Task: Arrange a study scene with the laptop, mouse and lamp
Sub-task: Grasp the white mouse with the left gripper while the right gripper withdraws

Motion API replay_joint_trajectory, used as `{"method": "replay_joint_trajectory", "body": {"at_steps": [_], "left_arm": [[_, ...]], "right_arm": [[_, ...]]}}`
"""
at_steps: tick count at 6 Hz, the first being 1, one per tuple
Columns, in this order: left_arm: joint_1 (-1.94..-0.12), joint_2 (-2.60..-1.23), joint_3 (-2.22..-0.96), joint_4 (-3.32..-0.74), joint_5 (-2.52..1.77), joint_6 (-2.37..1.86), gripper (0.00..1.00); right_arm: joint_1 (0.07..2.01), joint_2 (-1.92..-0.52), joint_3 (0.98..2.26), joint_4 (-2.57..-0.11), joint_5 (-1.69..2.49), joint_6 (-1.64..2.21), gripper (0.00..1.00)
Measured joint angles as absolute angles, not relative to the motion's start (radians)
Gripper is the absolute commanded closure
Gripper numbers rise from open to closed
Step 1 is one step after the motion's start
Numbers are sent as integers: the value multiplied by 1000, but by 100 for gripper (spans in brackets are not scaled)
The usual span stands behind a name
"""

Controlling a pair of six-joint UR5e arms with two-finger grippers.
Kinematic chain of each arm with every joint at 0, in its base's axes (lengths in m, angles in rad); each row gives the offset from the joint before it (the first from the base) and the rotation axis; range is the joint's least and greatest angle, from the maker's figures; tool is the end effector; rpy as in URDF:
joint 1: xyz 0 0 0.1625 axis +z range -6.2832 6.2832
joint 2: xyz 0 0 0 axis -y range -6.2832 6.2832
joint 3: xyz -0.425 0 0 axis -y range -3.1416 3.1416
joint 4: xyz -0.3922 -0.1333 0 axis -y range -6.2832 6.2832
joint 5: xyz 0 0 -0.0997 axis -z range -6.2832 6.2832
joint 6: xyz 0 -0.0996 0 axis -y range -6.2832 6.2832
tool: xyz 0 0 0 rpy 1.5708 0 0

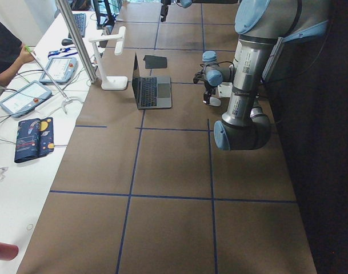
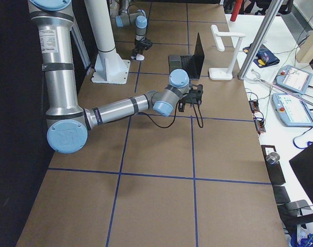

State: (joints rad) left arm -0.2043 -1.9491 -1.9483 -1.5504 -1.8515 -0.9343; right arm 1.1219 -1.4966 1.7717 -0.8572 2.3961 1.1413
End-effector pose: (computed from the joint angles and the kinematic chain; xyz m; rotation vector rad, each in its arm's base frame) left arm 0.5470 -0.2213 0.2925 0.0542 0.7850 0.5131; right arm -0.1716 -0.4948 0.4337 0.1112 -1.1858 0.2013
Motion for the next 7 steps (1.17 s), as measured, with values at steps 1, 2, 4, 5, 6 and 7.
{"method": "replay_joint_trajectory", "body": {"at_steps": [1, 2, 4, 5, 6, 7], "left_arm": [[-204, -1949, -1945, -1550, -1852, -934, 1], [-204, -1949, -1942, -1551, -1852, -934, 5], [-204, -1948, -1935, -1550, -1852, -934, 12], [-204, -1948, -1930, -1550, -1853, -934, 19], [-204, -1949, -1925, -1551, -1853, -934, 54], [-204, -1950, -1922, -1550, -1853, -935, 91]], "right_arm": [[1122, -1498, 1776, -857, 2396, 1142, 0], [1122, -1498, 1776, -857, 2397, 1142, 0], [1121, -1498, 1777, -857, 2400, 1142, 0], [1121, -1498, 1777, -858, 2405, 1142, 0], [1121, -1496, 1778, -857, 2410, 1141, 0], [1121, -1495, 1781, -858, 2414, 1141, 0]]}}
